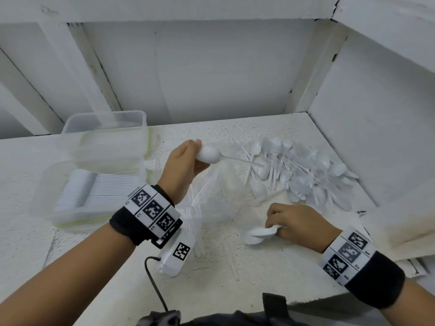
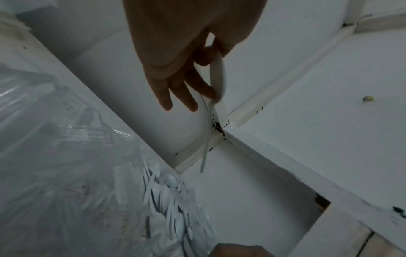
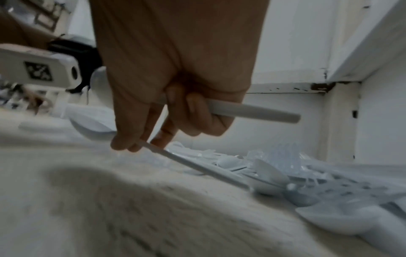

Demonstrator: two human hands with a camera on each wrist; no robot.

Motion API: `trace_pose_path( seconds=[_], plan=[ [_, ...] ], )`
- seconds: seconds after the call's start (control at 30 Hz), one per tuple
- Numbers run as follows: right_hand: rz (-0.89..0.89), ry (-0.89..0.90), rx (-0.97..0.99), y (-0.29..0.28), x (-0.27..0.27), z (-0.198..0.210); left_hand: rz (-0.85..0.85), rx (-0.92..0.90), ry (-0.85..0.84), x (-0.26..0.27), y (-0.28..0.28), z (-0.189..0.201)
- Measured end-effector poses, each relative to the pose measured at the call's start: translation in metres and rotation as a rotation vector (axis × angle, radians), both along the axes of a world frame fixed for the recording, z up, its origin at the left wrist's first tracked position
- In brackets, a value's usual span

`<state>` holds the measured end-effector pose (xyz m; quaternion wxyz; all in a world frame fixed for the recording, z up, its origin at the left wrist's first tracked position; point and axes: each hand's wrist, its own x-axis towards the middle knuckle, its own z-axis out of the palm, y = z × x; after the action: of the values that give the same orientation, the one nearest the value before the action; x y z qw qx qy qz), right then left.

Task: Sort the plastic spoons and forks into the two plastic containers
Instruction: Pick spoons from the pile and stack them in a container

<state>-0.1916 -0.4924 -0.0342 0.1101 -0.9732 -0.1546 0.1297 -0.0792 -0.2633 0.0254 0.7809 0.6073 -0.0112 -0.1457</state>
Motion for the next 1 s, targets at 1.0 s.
trace_pose_path(
  seconds=[1.0],
  plan=[
    [-0.77, 0.129, 0.087, 0.039, 0.133, 0.011, -0.231, 0.525, 0.052, 0.005, 0.004, -0.012]
  ],
)
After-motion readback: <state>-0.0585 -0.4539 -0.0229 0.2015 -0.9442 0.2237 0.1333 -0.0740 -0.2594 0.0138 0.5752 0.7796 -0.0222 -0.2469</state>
